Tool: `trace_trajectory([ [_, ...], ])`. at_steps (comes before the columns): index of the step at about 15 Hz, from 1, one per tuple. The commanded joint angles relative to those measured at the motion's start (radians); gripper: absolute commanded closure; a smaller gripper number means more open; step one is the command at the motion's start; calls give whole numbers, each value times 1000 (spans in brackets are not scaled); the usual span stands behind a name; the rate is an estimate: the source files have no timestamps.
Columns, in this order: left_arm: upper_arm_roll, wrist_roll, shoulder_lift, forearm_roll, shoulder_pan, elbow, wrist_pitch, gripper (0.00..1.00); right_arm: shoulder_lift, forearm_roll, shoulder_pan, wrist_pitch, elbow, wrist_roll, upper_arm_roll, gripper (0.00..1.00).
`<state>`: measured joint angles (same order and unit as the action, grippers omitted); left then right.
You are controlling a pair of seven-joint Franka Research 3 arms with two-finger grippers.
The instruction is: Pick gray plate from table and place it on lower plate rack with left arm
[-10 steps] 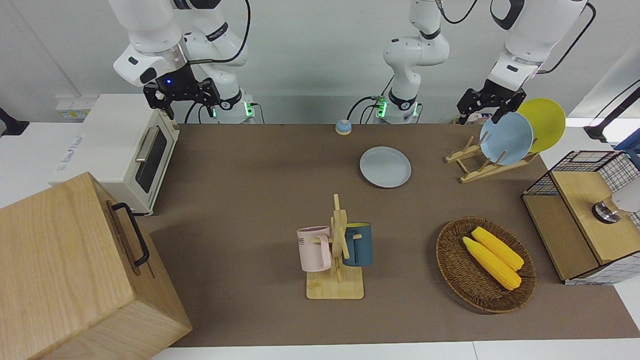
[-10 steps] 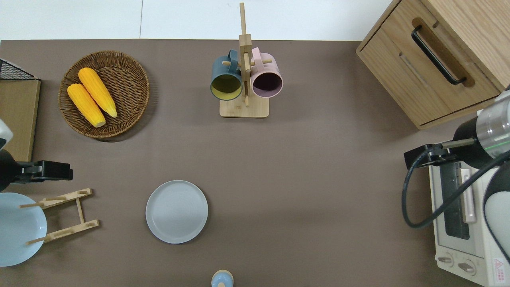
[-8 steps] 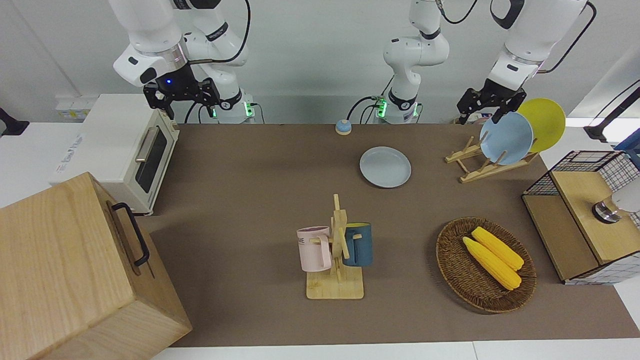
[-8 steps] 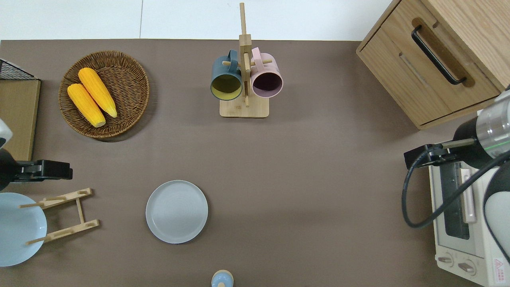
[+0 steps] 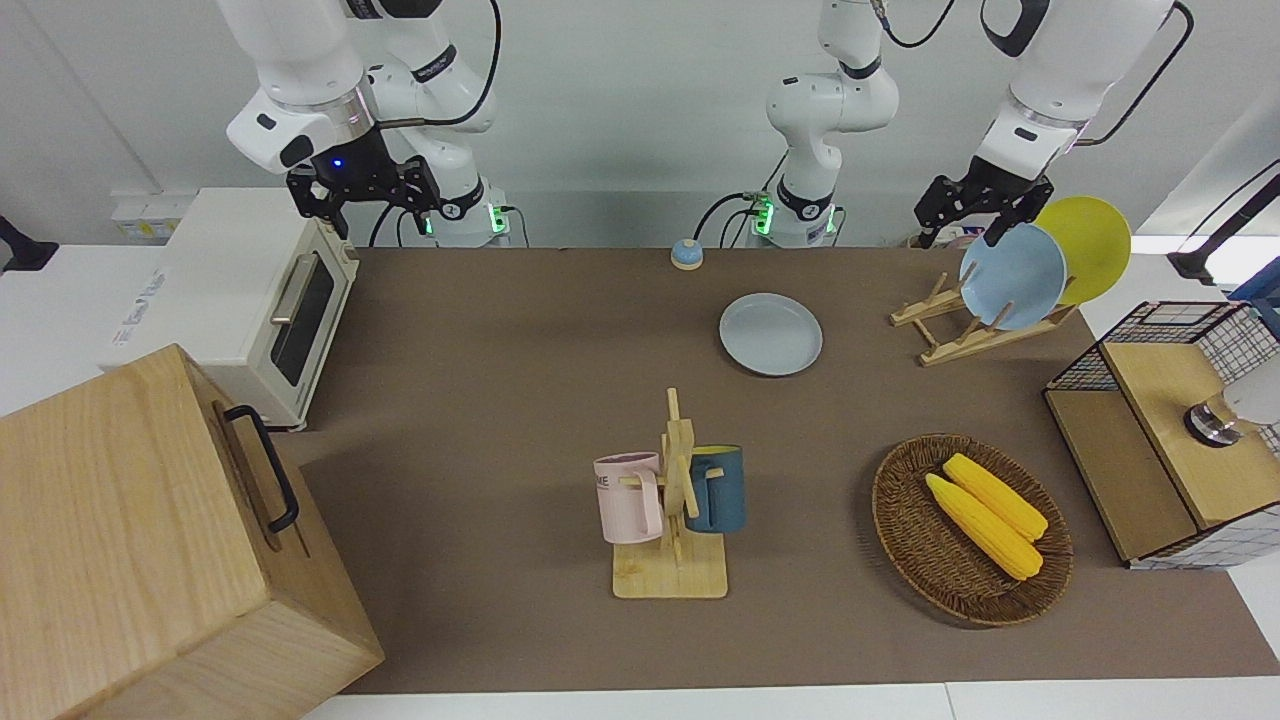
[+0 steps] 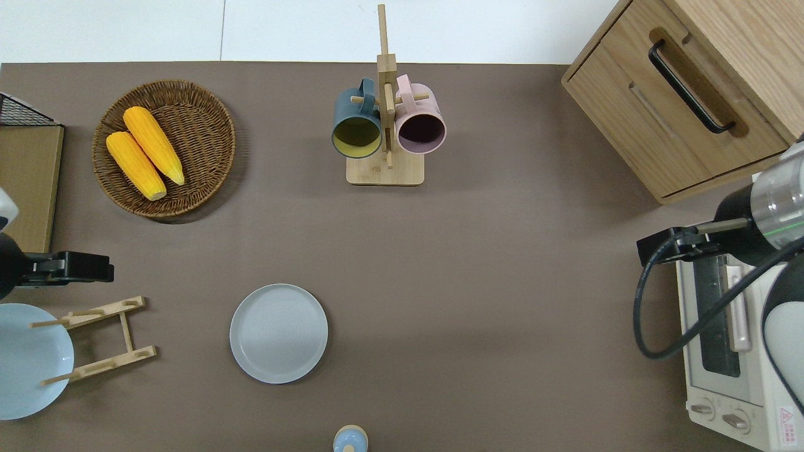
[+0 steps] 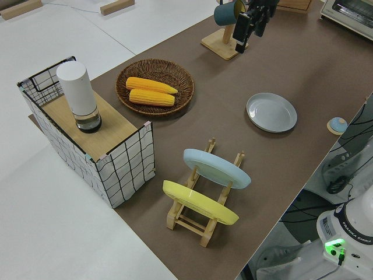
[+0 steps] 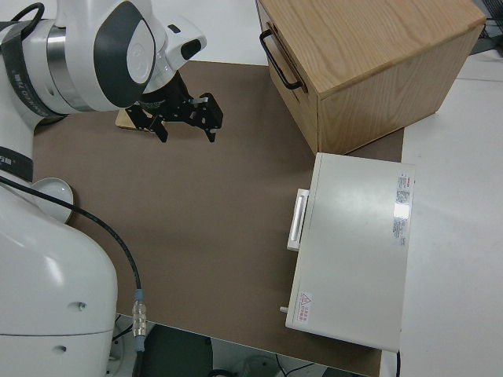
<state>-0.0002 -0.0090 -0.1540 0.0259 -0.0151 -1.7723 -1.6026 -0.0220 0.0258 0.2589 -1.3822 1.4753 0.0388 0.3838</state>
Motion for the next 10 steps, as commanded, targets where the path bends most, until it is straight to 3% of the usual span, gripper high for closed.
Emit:
trace_trajectory([
  [1, 3, -23, 11, -7, 9, 25, 10, 9, 2, 6, 23, 12, -6, 12, 21, 17],
  [10, 3, -20, 7, -6, 7, 14, 85, 7, 2, 6, 23, 11, -7, 12, 20, 17],
])
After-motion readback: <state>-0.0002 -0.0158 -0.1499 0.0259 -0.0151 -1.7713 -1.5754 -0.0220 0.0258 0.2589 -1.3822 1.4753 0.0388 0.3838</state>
